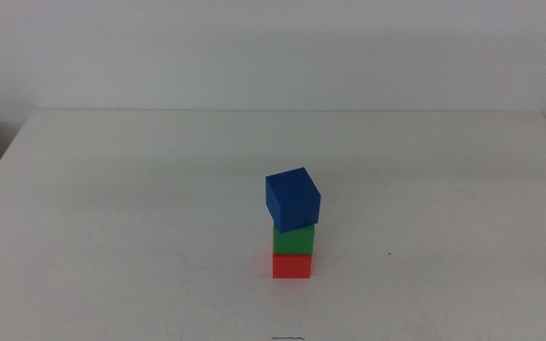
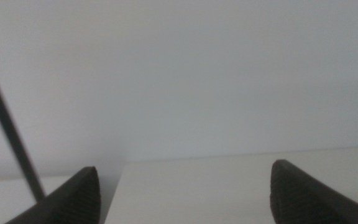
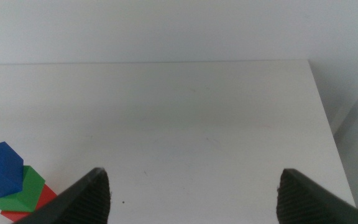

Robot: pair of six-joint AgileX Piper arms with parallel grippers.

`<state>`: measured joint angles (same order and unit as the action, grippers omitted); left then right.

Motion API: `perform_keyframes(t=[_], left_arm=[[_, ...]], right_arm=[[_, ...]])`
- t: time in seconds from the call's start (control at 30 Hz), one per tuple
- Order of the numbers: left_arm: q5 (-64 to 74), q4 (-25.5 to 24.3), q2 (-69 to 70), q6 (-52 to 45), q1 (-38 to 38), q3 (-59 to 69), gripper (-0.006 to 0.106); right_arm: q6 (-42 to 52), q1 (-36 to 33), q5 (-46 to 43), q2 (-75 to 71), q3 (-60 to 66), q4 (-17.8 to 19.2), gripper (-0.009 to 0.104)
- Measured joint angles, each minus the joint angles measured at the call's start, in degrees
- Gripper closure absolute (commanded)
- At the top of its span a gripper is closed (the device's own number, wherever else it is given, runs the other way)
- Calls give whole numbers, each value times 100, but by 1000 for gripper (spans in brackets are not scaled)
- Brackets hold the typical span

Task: Stack red cubes first, then green, then blue cubes in a specific spot.

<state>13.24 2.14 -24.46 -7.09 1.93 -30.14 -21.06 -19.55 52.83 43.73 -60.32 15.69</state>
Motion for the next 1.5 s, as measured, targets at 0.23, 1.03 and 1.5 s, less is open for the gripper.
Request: perform_keyframes(t=[0.23, 1.03, 1.5], left_arm=[[13, -42, 757, 58, 162, 619, 7], [-16, -42, 1056, 75, 169, 1191, 7], [-72, -19, 2006, 75, 169, 2407, 7]], right_arm=[[0, 0, -2, 0, 0, 0, 10], [7, 5, -961, -1154, 1512, 339, 10], [7, 721, -1700, -3604, 4250, 321, 10]])
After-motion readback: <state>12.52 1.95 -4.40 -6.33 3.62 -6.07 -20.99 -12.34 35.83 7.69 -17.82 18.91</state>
